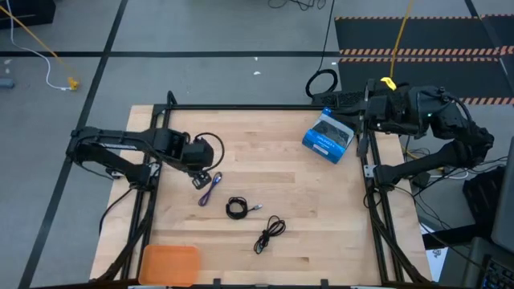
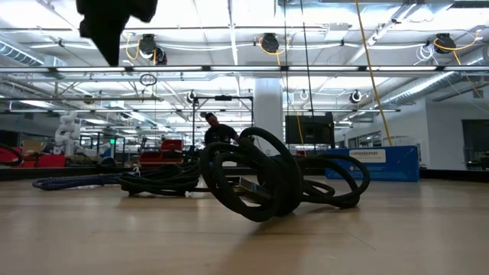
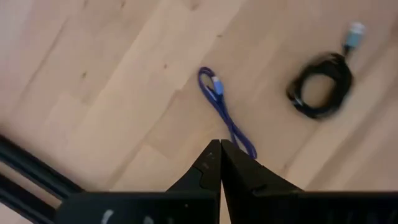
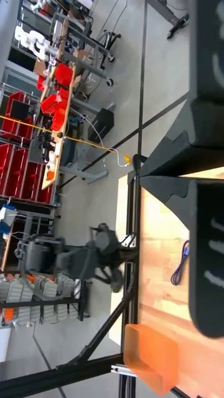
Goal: Pick and place USB-C Cables
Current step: Put the blue patterned cable charger into the orange bin
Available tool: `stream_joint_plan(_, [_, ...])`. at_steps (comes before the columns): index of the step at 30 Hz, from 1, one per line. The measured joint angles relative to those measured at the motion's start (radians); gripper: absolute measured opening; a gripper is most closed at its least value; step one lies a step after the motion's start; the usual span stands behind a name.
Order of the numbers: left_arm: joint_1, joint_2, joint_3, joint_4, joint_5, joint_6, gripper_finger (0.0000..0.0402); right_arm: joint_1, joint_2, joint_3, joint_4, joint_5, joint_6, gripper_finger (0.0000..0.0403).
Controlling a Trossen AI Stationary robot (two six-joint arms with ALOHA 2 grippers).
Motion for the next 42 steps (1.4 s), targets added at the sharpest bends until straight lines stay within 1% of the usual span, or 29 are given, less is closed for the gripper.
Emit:
stream_joint_plan(3, [-0.003, 0.000, -0.073, 0.059, -0.014, -0.095, 0.0006, 0.000, 0.014, 0.000, 0.007, 0.000, 0.000, 0.0000])
stream_joint_plan(9, [-0.011, 0.000, -0.216, 0.195, -0.015, -0.239, 0.0006, 0.000, 0.043, 0.000, 0.010, 0.000, 0.000, 0.0000])
stream_joint_plan(16, [-0.011, 0.000, -0.349, 0.307, -0.014, -0.352, 0.0006, 0.000, 0.072, 0.000, 0.010, 0.000, 0.000, 0.0000])
stream_joint_plan(21, [-0.021, 0.016, -0.384, 0.374, -0.009, -0.389, 0.0006, 0.000, 0.093, 0.000, 0.010, 0.000, 0.000, 0.0000])
stream_joint_plan(26, [-0.052, 0.086, -0.386, 0.408, -0.006, -0.404, 0.0006, 0.000, 0.116, 0.000, 0.010, 0.000, 0.000, 0.0000])
stream_joint_plan(30, [-0.064, 0.149, -0.386, 0.431, 0.018, -0.404, 0.0007, 0.000, 0.130, 0.000, 0.010, 0.000, 0.000, 0.0000])
stream_joint_plan(34, [-0.063, 0.195, -0.386, 0.472, 0.035, -0.402, 0.0029, 0.000, 0.141, 0.000, 0.010, 0.000, 0.001, 0.0000])
stream_joint_plan(42, [-0.063, 0.260, -0.386, 0.491, 0.037, -0.420, 0.0110, 0.000, 0.156, 0.000, 0.022, 0.001, 0.026, 0.0000])
